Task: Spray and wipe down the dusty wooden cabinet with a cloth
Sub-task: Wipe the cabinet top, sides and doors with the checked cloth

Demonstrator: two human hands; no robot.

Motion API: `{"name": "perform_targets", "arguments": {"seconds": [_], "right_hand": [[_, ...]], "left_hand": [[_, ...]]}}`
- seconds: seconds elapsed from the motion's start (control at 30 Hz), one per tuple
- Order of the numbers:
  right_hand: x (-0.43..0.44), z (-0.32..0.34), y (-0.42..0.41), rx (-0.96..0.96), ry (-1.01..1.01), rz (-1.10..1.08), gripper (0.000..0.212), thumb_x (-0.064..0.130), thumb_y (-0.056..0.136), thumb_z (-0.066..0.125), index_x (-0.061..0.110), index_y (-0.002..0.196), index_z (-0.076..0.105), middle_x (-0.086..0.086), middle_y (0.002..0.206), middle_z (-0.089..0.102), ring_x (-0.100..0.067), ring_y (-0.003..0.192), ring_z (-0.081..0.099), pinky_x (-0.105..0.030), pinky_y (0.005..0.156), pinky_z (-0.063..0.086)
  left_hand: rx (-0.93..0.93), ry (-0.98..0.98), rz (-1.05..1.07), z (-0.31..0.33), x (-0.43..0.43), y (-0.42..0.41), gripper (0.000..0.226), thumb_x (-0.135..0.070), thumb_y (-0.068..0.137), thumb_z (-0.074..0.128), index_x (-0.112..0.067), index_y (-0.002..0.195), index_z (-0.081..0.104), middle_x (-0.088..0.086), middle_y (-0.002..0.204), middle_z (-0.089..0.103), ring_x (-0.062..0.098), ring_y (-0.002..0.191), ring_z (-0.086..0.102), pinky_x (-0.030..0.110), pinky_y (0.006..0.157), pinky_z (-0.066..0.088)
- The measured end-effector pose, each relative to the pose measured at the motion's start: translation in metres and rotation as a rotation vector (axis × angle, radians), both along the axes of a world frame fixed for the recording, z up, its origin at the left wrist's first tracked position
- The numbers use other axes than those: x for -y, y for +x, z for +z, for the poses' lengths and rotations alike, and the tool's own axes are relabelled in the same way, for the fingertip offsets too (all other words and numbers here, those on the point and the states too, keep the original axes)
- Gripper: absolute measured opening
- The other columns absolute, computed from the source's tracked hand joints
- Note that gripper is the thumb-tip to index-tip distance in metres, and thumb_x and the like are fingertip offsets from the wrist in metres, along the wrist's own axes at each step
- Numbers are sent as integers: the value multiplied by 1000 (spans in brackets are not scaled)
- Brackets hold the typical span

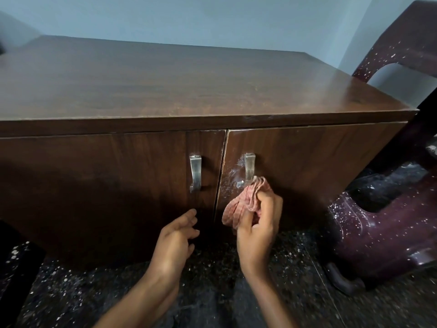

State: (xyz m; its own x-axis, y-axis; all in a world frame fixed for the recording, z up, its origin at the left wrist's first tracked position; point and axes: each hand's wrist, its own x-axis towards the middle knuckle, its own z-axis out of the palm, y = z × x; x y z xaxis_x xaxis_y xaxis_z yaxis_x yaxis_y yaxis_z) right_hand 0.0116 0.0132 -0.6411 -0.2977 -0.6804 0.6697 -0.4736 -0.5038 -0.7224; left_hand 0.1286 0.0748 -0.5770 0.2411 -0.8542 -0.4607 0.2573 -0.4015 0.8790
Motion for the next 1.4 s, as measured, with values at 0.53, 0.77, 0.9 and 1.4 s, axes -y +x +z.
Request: {"name": "perform_targets", "arguments": {"seconds": [0.53,0.77,0.9,1.4], "right_hand": [[-5,-15,13,-87,2,-85,21,8,87,51,8,106,58,-11,106,52,-28,100,54,-19,92,38],[-16,-8,33,-178,-2,-45,19,9,87,53,9,106,56,-13,98,57,-16,99,49,-9,92,31],[-19,9,43,2,-1,-47,20,10,87,55,1,105,62,-12,99,61,-16,97,57,-22,88,46],[-27,61,70,412,49,-92,20,3,83,58,0,100,67,5,91,59,-4,89,61,-25,79,51]], "left_hand": [[-43,8,9,4,-3,6,50,6,88,37,-12,134,46,7,139,48,12,116,42,37,105,31],[-10,18,-19,3,-4,12,49,5,88,37,-14,132,49,5,137,50,15,124,43,37,105,33],[-17,15,-10,4,-3,10,48,5,88,37,-13,132,49,2,129,54,12,113,46,37,105,34],[143,-236,46,11,-12,23,28,-4,89,48,-23,87,68,-16,76,73,-16,70,61,-4,55,39]]}}
